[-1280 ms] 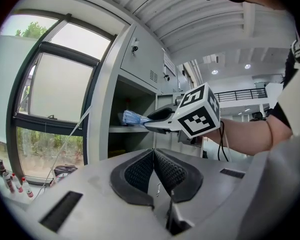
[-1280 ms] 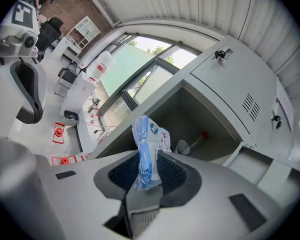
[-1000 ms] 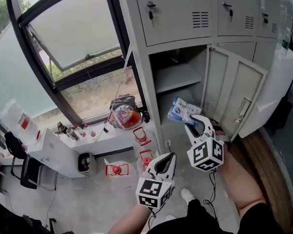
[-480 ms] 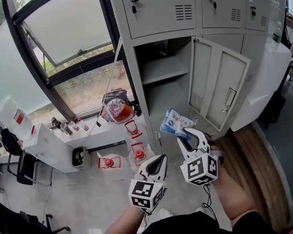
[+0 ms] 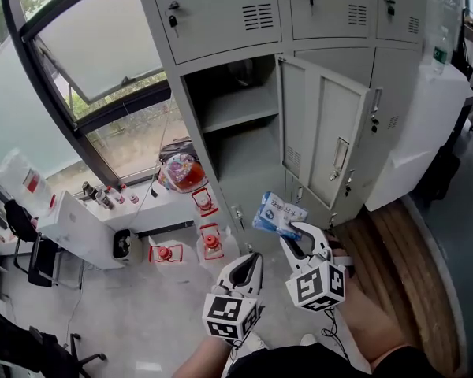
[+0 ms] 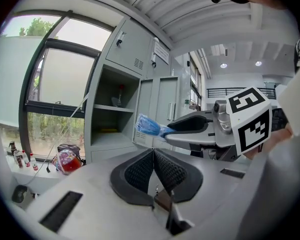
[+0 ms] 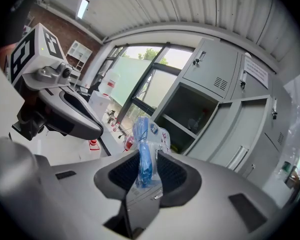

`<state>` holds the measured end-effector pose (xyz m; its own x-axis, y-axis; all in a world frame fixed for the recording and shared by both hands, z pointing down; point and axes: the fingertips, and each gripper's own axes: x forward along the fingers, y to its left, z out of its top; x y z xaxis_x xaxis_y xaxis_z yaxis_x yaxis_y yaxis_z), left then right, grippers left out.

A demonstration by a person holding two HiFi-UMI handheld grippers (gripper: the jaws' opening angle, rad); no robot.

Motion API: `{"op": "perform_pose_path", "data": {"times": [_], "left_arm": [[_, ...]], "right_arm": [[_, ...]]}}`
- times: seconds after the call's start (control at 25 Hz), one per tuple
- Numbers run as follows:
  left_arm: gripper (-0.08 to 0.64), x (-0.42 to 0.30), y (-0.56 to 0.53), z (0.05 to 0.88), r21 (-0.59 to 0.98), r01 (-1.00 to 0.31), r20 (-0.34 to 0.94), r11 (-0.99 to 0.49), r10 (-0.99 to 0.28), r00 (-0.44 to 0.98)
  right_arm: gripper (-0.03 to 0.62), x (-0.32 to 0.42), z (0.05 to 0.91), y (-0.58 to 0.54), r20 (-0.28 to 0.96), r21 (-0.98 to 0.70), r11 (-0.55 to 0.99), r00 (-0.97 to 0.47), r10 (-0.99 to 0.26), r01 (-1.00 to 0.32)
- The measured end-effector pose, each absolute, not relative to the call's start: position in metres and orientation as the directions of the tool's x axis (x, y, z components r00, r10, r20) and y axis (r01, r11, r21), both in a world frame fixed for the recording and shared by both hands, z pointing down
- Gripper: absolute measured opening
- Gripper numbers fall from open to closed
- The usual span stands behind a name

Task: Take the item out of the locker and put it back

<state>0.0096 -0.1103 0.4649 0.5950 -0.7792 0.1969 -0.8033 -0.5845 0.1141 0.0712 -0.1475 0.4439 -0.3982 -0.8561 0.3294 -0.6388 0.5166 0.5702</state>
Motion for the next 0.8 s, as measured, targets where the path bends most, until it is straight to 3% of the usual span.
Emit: {"op": "perform_pose_path", "data": {"times": [0.8], "left_arm": [[0.017,0.087,-0.054,0.48,0.11,-0.842,0.209,-0.528,-0.816,0.539]], "right_arm": [[0.163,0.137,0.466,-0.092,0.351,0.542,0.589,-0.476,-0.807,-0.599]]}}
